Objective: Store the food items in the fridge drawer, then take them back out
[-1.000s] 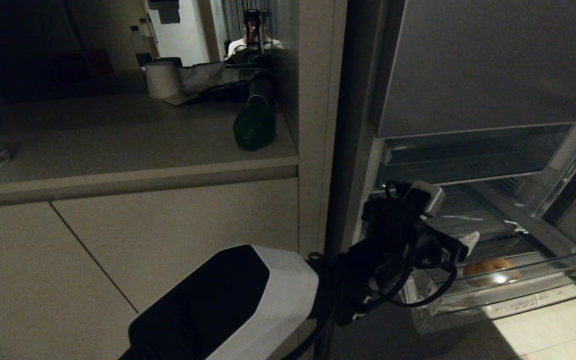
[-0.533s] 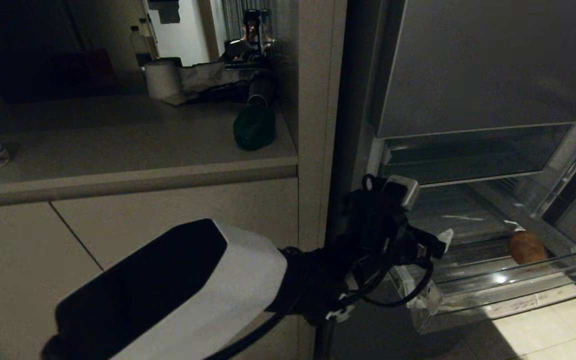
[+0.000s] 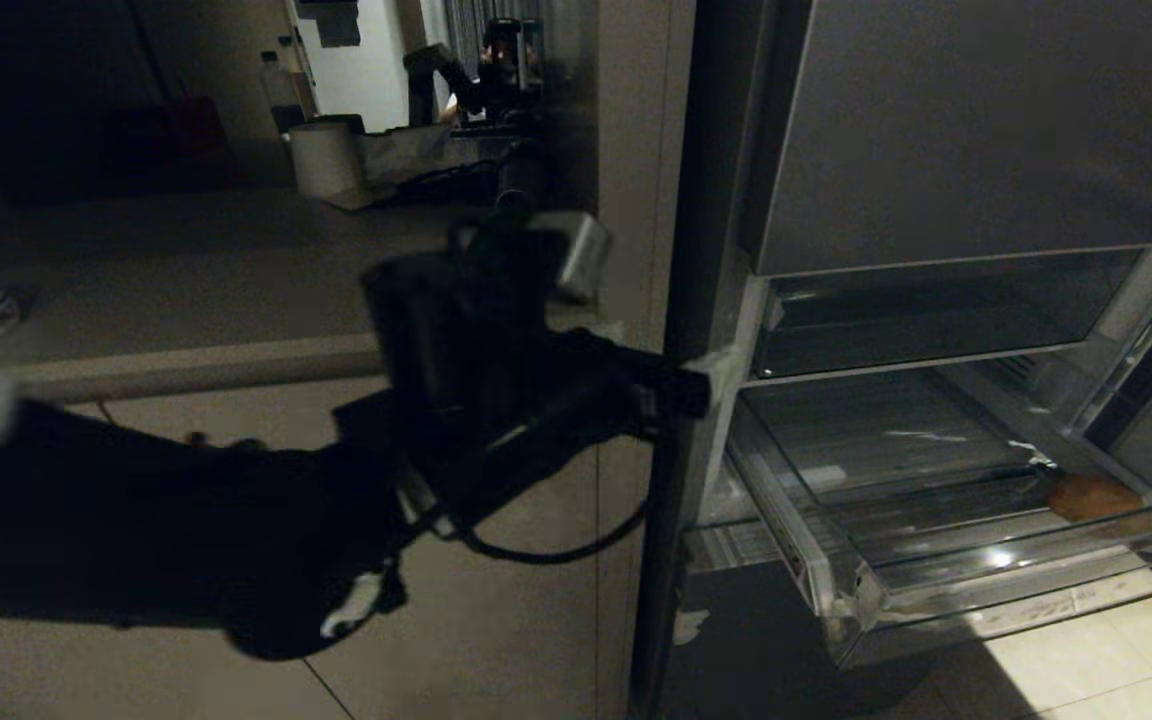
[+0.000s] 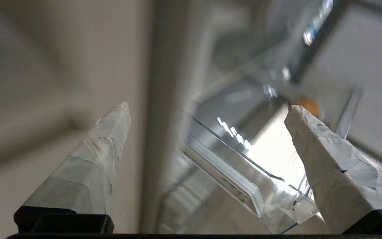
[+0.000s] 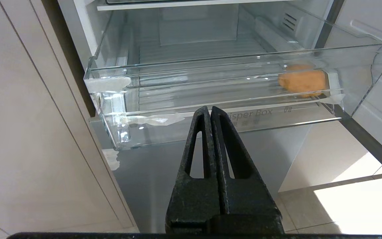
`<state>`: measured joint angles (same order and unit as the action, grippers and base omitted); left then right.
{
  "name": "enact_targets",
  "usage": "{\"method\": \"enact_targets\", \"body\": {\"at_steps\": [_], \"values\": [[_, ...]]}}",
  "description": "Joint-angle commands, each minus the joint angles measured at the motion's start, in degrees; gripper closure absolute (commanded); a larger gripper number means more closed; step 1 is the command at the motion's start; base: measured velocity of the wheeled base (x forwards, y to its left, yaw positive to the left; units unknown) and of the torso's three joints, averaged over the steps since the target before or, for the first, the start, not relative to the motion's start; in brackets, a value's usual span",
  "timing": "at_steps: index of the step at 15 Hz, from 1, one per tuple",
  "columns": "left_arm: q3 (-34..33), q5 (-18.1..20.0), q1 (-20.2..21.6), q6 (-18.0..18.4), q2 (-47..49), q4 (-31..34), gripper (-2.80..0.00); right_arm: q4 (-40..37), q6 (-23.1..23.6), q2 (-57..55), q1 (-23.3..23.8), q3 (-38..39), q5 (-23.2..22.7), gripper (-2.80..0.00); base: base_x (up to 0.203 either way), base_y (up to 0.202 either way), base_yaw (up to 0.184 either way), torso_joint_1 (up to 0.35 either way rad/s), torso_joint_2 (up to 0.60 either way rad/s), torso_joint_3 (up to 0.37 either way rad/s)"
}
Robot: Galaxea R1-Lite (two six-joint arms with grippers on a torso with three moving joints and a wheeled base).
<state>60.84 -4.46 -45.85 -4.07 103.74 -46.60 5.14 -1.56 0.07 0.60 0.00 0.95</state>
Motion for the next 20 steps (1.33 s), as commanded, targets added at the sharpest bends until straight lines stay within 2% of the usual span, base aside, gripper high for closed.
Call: {"method": "enact_targets", "body": {"at_steps": [1,3,6,9,14,20], "values": [[-6.3,0.2,5.6,0.0,-14.7,0.2,-2.8,0.0,0.0,-0.1,0.0,1.8,0.0,0.0,0.0,0.0,0.0,0.0,0.0,0.0],[-8.6,0.8,12.5,0.3,-19.0,2.1,-2.8,0.0,0.0,-0.1,0.0,1.8,0.0,0.0,0.0,0.0,0.0,0.0,0.0,0.0],[-6.9,0.0,19.0,3.0,-18.4,4.0,-2.8,0.0,0.0,-0.1,-0.1,1.8,0.0,0.0,0.0,0.0,0.0,0.0,0.0,0.0],[0.5,-2.9,20.3,3.5,-12.1,4.2,-2.8,0.0,0.0,-0.1,0.0,1.8,0.0,0.0,0.0,0.0,0.0,0.0,0.0,0.0],[13.0,-2.6,20.4,4.7,-2.8,7.3,-2.8,0.0,0.0,-0.1,0.0,1.8,0.0,0.0,0.0,0.0,0.0,0.0,0.0,0.0],[19.6,-2.1,20.4,4.8,4.9,7.4,-2.8,0.0,0.0,-0.1,0.0,1.8,0.0,0.0,0.0,0.0,0.0,0.0,0.0,0.0]]}}
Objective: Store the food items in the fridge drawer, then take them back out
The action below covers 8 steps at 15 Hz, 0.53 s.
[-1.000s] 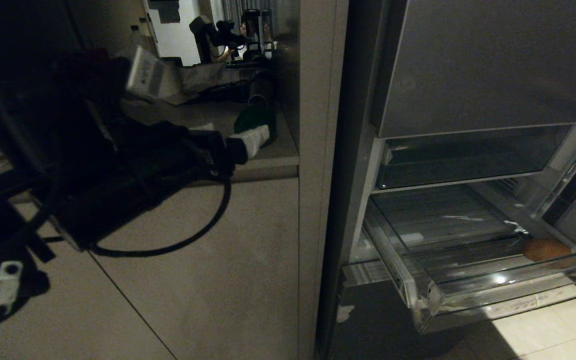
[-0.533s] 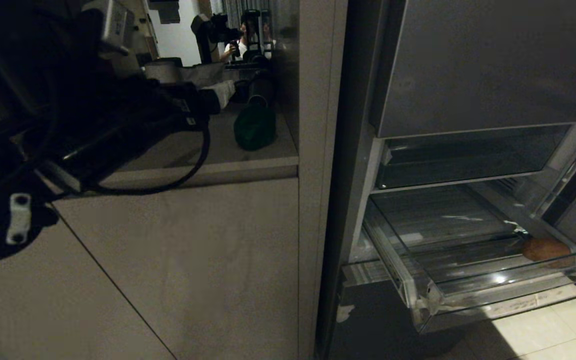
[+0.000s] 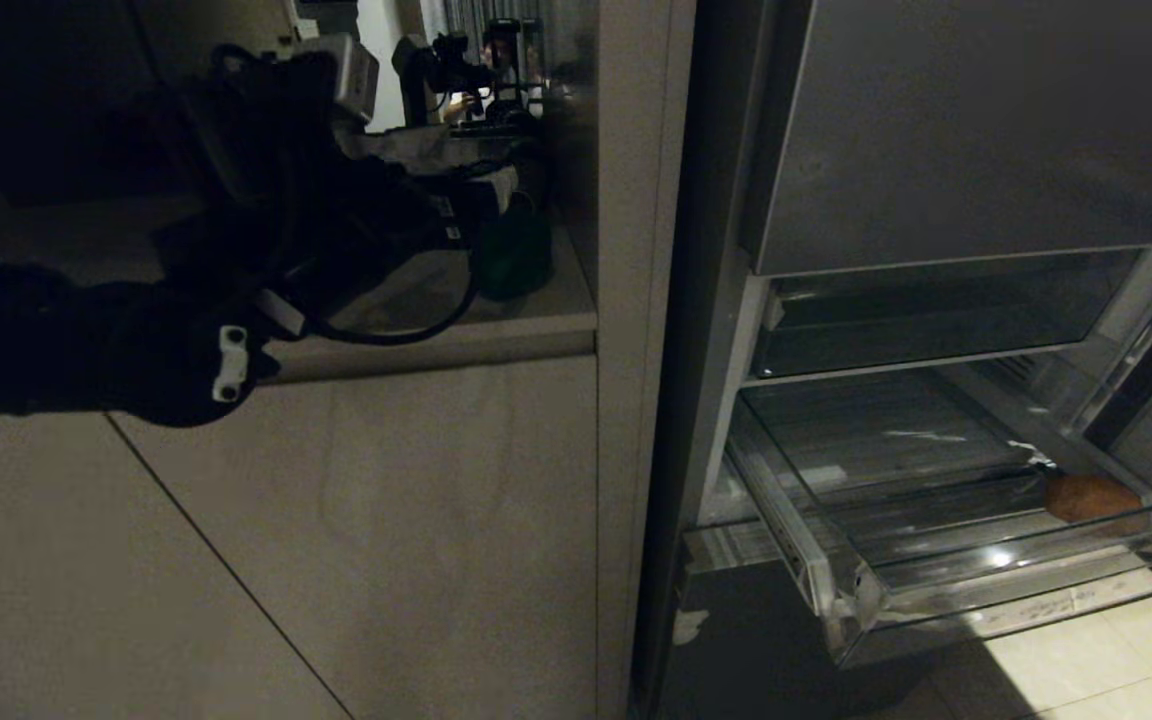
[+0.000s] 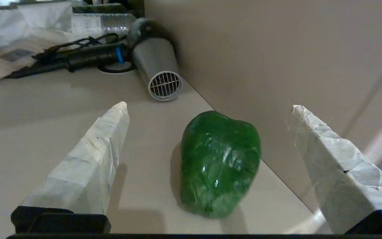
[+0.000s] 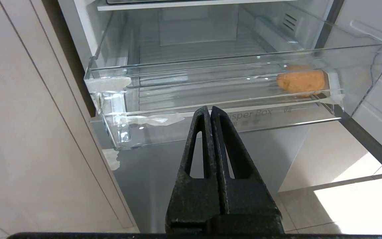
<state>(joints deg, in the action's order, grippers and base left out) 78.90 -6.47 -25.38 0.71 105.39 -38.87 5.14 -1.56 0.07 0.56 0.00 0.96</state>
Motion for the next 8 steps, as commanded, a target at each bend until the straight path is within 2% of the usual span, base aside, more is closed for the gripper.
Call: {"method": "enact_targets", "body": {"at_steps": [1,8], "values": [[2.8,-0.1,-0.1,0.0,4.4,-0.3,-2.8,0.0,0.0,-0.1,0.1,1.8,0.0,0.0,0.0,0.0,0.0,0.0,0.0,0.0],[7.3,0.0,-0.3,0.1,9.0,-0.2,-2.8,0.0,0.0,-0.1,0.0,1.8,0.0,0.0,0.0,0.0,0.0,0.0,0.0,0.0]]}}
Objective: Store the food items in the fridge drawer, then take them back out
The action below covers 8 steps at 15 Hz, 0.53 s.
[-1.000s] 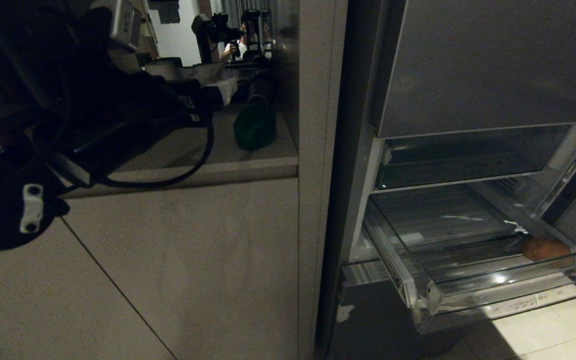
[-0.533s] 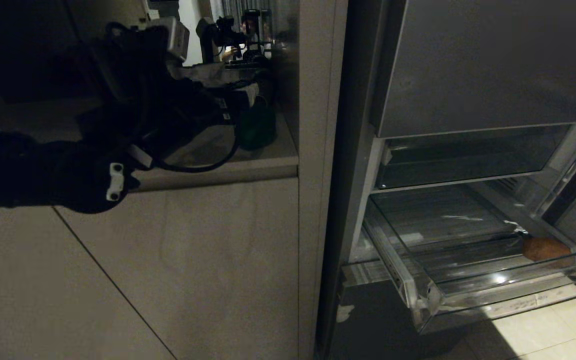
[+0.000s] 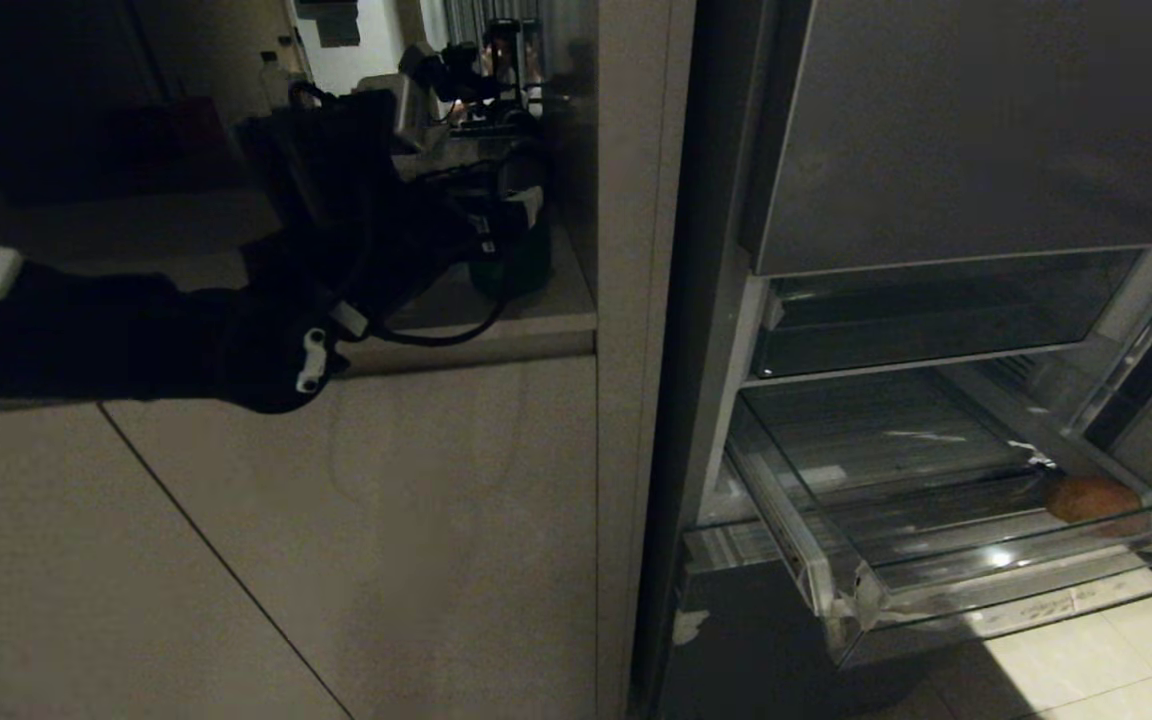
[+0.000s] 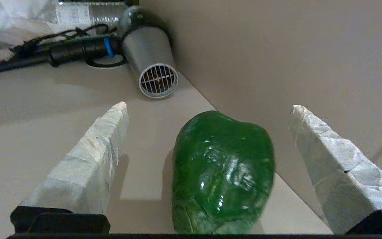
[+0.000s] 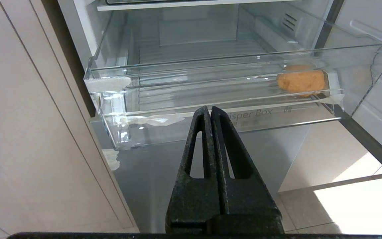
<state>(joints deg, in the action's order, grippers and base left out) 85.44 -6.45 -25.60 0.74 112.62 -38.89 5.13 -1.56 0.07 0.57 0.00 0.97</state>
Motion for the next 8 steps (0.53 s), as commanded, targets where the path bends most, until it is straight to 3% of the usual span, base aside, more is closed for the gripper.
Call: {"method": "enact_targets", "body": {"at_steps": [1,8], "values": [[0.9,-0.1,-0.3,0.0,1.9,-0.2,-2.8,0.1,0.0,-0.1,0.0,1.8,0.0,0.0,0.0,0.0,0.0,0.0,0.0,0.0],[1.2,-0.1,-0.4,0.3,3.4,-0.2,-2.8,0.1,0.0,-0.1,0.0,1.8,0.0,0.0,0.0,0.0,0.0,0.0,0.0,0.0]]}}
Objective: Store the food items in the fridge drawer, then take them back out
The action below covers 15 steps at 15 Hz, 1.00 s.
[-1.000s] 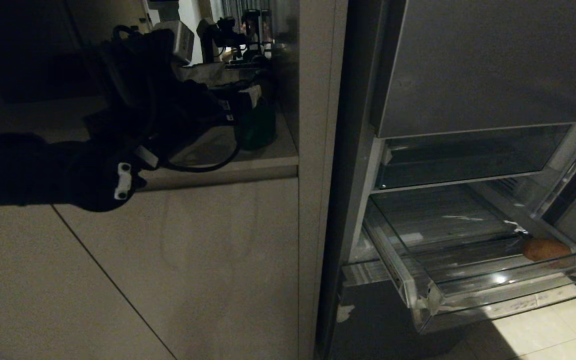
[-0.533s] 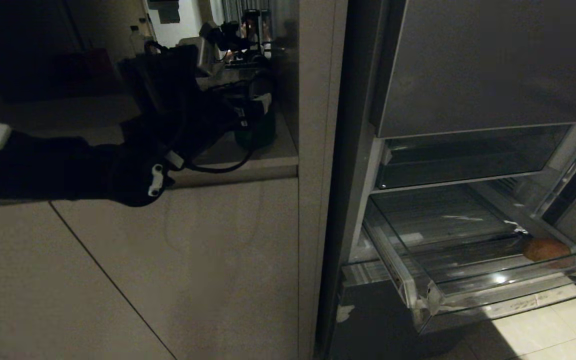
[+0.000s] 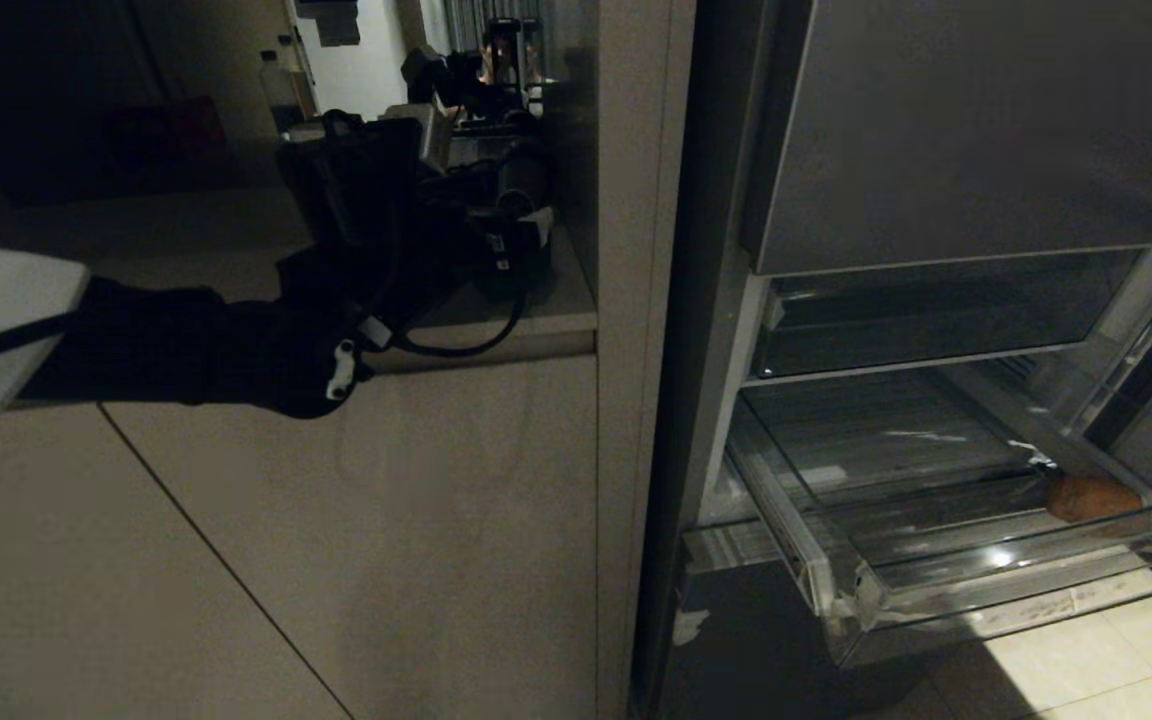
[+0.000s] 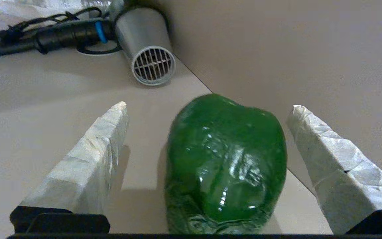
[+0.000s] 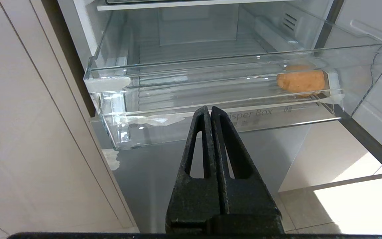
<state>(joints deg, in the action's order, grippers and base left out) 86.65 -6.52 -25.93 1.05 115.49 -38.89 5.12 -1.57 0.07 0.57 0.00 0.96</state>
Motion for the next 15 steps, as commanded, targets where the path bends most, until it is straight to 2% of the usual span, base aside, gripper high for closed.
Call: {"method": "enact_targets", "body": {"at_steps": [1,15], "values": [[0.0,-0.1,-0.1,0.0,0.6,-0.2,-2.8,0.1,0.0,-0.1,0.0,1.8,0.0,0.0,0.0,0.0,0.0,0.0,0.0,0.0],[-0.3,-0.2,0.0,0.4,2.7,-0.4,-2.8,0.1,0.0,-0.1,0.0,1.8,0.0,0.0,0.0,0.0,0.0,0.0,0.0,0.0]]}}
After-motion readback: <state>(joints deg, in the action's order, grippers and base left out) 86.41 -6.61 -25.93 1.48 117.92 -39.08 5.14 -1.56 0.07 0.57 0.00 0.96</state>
